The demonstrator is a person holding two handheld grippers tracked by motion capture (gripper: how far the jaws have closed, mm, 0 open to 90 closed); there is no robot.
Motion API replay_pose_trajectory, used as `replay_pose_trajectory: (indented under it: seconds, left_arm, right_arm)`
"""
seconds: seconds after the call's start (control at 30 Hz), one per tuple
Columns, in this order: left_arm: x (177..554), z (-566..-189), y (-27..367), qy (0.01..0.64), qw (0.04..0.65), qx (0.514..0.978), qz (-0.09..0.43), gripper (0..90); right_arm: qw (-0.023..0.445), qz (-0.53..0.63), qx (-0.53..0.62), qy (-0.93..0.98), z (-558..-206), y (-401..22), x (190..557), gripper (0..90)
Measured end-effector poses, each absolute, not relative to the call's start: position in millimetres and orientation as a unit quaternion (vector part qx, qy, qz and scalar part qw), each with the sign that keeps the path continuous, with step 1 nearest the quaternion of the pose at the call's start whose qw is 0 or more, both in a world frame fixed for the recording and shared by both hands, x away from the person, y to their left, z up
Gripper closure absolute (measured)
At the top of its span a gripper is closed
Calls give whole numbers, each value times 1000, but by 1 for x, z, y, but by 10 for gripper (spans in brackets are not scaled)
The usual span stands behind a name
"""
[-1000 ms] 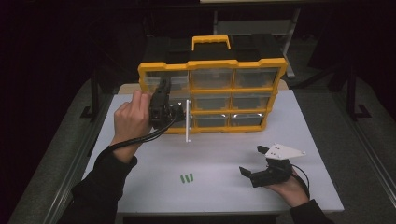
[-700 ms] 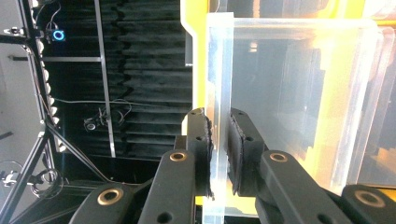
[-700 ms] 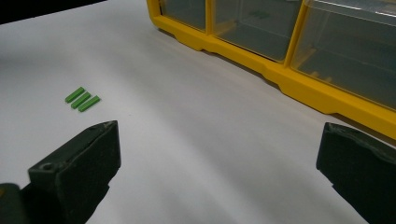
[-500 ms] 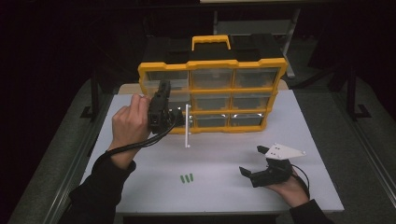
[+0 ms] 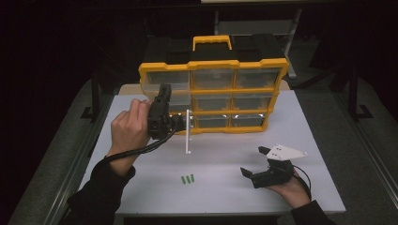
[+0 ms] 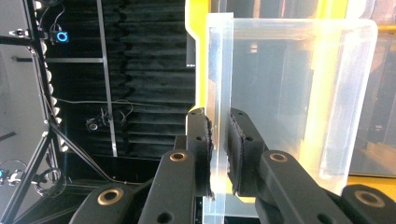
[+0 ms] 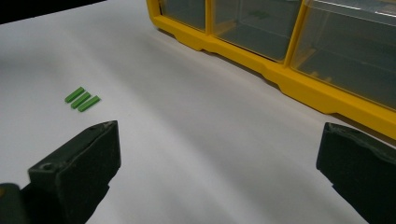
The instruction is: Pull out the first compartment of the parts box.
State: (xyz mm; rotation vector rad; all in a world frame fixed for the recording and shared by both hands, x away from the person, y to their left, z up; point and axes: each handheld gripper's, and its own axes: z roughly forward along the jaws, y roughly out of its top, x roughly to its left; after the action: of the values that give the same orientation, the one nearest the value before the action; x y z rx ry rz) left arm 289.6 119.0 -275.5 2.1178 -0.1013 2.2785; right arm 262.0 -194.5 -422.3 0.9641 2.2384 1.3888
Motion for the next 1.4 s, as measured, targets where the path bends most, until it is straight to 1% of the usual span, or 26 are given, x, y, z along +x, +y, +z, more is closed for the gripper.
replay_pose_trajectory:
  seconds: [0.9,1.03,1.4]
  left_arm:
    - [260,-276,120,-39,20,678,734,801]
    - [258,-278,120,-41,27,678,734,800]
    - [257,-279,121,-45,25,678,733,797]
  right_arm:
    - [165,487,336,789,-423,-192,264,0]
    - [162,487,339,789,-423,-192,264,0]
    - [163,486,337,790,-424,-191,265,0]
